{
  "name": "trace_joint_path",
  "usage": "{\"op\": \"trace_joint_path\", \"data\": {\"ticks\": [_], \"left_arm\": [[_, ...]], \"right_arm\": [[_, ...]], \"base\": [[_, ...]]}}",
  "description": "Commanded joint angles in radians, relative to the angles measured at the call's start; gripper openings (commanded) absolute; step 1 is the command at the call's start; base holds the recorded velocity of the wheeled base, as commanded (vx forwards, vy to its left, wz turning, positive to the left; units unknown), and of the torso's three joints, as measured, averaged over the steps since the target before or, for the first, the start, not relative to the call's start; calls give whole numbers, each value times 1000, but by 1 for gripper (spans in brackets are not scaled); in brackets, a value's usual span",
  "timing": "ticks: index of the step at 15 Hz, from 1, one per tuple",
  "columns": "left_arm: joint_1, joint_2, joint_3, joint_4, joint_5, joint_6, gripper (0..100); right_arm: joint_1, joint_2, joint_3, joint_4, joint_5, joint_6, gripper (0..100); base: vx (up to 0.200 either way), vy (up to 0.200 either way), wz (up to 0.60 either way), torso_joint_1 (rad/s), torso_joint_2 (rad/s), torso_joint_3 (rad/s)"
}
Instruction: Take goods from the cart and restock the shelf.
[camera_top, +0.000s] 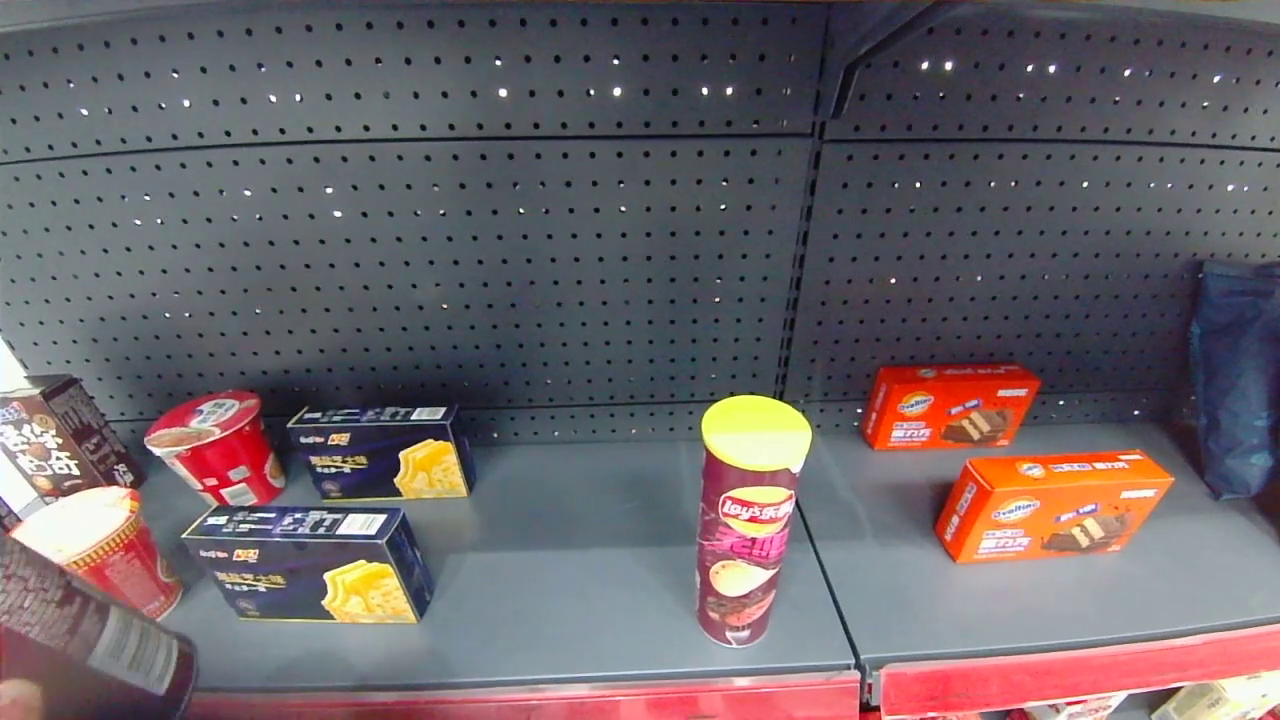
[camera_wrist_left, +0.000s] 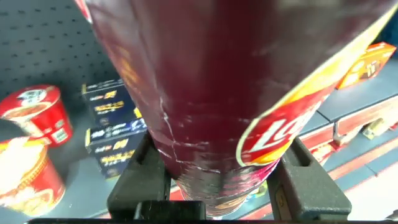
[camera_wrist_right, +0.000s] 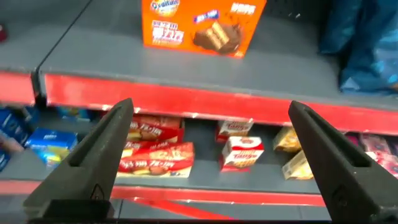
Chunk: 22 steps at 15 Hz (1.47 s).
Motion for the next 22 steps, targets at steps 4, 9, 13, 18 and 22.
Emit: {"op": "trace_joint_path", "data": {"ticks": [4,9,13,18,22], "left_arm": [[-45,380,-133,-78,-5,-2,0],[-106,701,-199,-328,6,1,0],[-175,840,-220,-421,14,1,0],[-216,1001,-249,-562,12,-1,0],[-223,1121,-334,-565,6,-1,0]], "right_arm": [[21,-78,36,26,6,-1,100],[18,-78,41,18,0,5,100],[18,-78,43,10,0,5,100],[18,-78,44,10,0,7,100],[19,-78,47,4,-3,5,100]], "base": [[0,0,0,0,0,0],[0,0,0,0,0,0],[0,0,0,0,0,0],[0,0,0,0,0,0],[0,0,0,0,0,0]]}}
